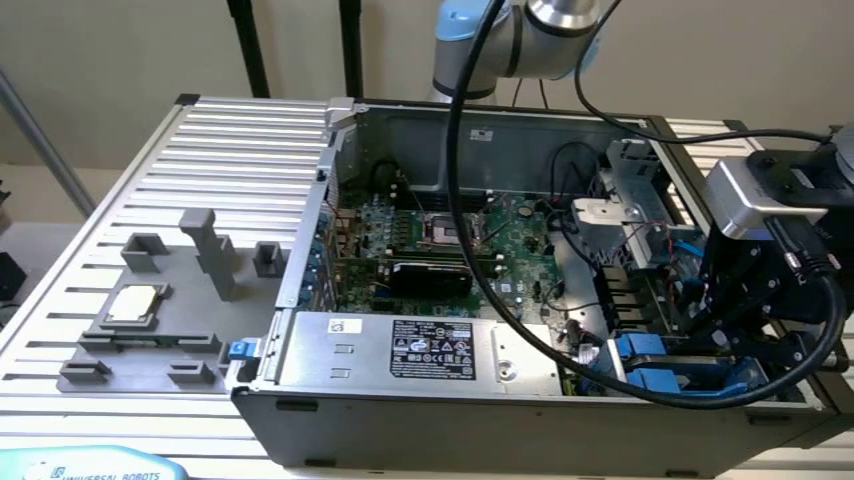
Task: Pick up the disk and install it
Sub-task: 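Insert the first disk wire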
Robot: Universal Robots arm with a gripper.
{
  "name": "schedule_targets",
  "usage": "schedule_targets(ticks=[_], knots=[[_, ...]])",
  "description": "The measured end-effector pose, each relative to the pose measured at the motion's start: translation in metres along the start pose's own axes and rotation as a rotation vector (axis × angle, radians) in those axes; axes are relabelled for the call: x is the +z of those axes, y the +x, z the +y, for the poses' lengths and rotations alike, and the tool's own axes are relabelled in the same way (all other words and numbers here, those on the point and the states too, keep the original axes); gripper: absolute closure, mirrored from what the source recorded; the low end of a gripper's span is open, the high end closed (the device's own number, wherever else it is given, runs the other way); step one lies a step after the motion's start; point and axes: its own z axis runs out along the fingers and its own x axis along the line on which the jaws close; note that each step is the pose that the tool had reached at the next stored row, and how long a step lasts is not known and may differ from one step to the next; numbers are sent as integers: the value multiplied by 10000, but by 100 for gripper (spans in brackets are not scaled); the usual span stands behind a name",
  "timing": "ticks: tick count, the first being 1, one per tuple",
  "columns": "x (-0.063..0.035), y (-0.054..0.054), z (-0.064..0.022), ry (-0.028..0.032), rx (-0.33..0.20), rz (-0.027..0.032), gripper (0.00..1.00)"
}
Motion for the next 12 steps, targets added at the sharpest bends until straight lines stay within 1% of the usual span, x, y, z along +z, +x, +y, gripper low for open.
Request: schedule_targets(ticks=[3, 9, 12], knots=[[4, -20, 0, 4, 29, 78, 84], [12, -52, 0, 11, 97, 198, 84], [17, -54, 0, 15, 149, 269, 84]])
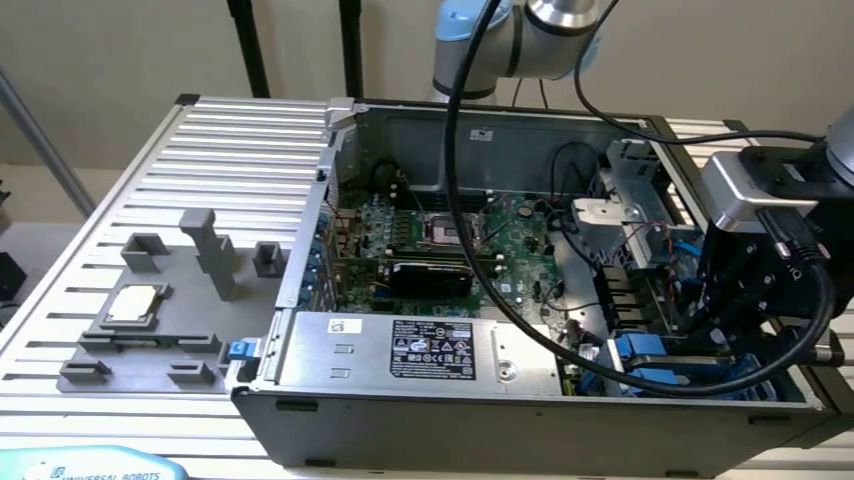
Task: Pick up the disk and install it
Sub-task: 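Insert the first disk wire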
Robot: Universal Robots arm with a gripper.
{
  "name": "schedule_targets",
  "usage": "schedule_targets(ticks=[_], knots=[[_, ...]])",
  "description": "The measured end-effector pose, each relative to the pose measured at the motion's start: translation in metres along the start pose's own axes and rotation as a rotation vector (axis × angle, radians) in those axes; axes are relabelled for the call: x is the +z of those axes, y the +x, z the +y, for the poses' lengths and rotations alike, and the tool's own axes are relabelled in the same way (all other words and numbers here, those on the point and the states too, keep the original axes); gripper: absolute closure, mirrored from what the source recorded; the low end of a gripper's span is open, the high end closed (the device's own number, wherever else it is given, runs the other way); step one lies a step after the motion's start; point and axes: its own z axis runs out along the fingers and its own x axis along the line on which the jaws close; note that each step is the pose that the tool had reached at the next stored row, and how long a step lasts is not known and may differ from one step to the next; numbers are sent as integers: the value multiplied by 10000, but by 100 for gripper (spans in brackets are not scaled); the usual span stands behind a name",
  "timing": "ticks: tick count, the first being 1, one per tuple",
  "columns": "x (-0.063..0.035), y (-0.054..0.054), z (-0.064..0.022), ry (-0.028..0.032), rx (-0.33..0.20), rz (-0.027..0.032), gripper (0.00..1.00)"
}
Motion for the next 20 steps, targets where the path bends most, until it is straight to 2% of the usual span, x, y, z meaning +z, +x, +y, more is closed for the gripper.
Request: schedule_targets(ticks=[4, 8, 20], knots=[[7, -5, 0, 4, 36, 73, 84], [19, -9, 0, 6, 48, 113, 84], [52, -13, -9, 5, 49, 129, 84]])
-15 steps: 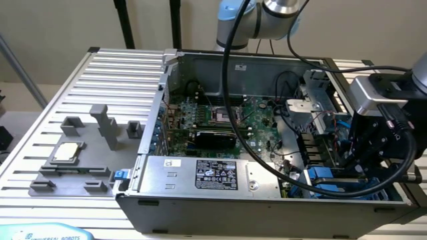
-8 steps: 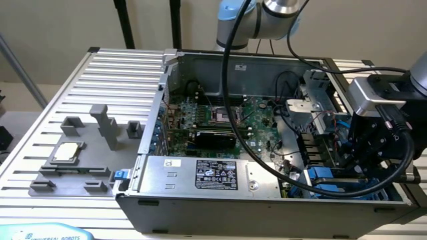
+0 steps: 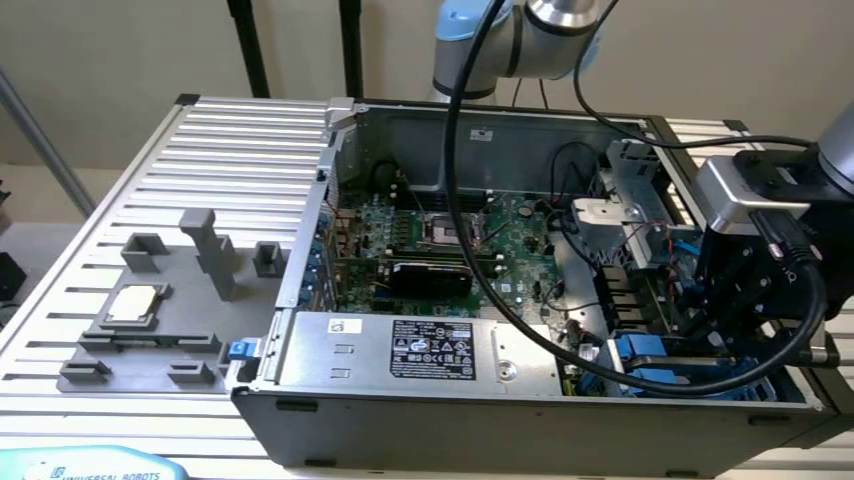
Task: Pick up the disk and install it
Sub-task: 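Insert the first disk wire, then insert the second disk wire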
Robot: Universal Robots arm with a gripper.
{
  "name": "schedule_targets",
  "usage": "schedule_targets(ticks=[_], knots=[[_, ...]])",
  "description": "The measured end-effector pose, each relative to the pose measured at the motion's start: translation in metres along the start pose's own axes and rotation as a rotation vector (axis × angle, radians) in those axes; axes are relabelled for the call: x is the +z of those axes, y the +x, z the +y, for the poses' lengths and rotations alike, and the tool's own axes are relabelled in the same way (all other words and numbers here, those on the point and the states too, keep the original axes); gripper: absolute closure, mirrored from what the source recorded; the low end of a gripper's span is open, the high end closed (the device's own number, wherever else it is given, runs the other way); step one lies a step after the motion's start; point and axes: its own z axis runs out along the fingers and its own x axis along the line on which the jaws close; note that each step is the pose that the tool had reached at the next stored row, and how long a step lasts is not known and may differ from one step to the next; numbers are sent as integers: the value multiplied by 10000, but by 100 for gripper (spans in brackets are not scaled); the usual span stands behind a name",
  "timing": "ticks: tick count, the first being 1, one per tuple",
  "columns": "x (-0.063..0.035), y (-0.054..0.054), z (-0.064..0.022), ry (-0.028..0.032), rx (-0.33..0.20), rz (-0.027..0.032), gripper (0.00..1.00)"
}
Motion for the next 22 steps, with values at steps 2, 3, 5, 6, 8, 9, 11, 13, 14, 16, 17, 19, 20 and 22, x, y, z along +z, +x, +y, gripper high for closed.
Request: schedule_targets(ticks=[2, 3, 5, 6, 8, 9, 11, 13, 14, 16, 17, 19, 20, 22], knots=[[1, 0, -8, 1, 1, 0, 84], [2, 0, -10, 1, 2, 1, 84], [3, 0, -11, 1, 2, -1, 84], [3, 0, -12, 1, 1, -1, 84], [9, 0, -14, 2, -3, -13, 82], [5, 0, -13, 1, -2, -6, 76], [-14, -1, -11, 1, 0, -2, 69], [-53, -2, -9, 1, 0, -2, 69], [-84, -3, -8, 1, 0, 1, 69], [-165, -5, -4, 1, 1, -1, 69], [-208, -6, -2, 2, 1, -1, 69], [-299, -9, 1, 1, 1, -2, 69], [-346, -11, 3, 2, 0, 2, 69], [-435, -13, 7, 2, 0, 1, 69]])
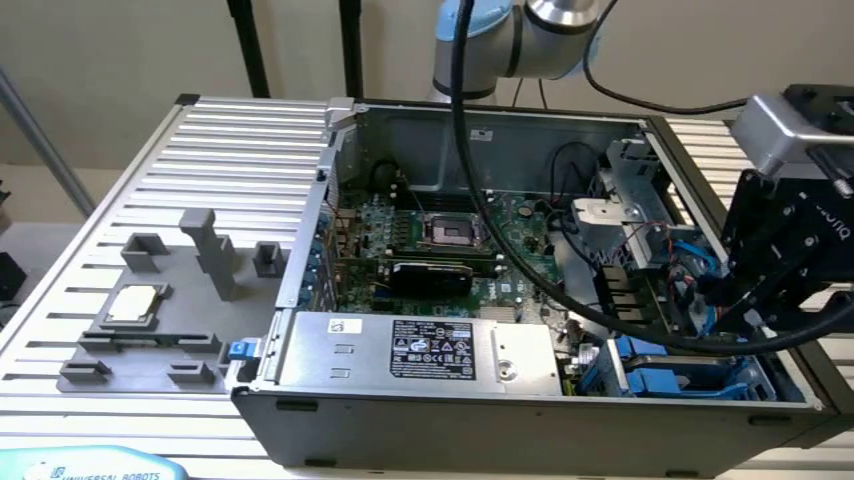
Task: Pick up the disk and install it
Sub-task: 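Insert the second disk wire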
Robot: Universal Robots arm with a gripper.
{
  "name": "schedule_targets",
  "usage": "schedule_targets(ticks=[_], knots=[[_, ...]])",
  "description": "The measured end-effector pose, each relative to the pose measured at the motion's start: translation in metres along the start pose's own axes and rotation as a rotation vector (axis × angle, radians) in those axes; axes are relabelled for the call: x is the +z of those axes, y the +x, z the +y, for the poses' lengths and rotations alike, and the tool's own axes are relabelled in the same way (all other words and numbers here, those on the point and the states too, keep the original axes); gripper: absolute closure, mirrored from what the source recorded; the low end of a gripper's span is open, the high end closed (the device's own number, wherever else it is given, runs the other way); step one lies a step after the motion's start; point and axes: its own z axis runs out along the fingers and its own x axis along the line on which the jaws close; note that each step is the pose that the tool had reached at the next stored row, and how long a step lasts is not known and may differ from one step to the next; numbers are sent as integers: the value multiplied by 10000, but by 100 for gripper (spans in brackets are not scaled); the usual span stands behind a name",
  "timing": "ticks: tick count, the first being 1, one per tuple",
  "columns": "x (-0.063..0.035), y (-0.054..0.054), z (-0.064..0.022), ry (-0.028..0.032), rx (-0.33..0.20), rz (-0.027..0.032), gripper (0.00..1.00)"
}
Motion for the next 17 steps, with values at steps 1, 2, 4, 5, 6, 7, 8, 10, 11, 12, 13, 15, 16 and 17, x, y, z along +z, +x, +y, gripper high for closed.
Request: schedule_targets(ticks=[1, 2, 4, 5, 6, 7, 8, 10, 11, 12, 13, 15, 16, 17], knots=[[-47, -2, 2, 0, 0, -2, 69], [-93, -5, 5, 0, 0, -3, 69], [-175, -13, 9, 0, -1, -2, 69], [-194, -18, 12, 2, -1, -2, 69], [-197, -23, 18, 3, -1, -3, 69], [-197, -32, 27, 3, -1, -3, 69], [-197, -47, 40, 4, -2, -3, 69], [-194, -99, 74, 11, -1, -1, 69], [-192, -128, 89, 16, -1, -2, 69], [-190, -156, 101, 23, 0, 0, 69], [-187, -181, 107, 35, 0, 17, 69], [-172, -214, 111, 63, 1, 95, 69], [-160, -224, 111, 76, 2, 133, 69], [-147, -232, 112, 86, 5, 167, 69]])
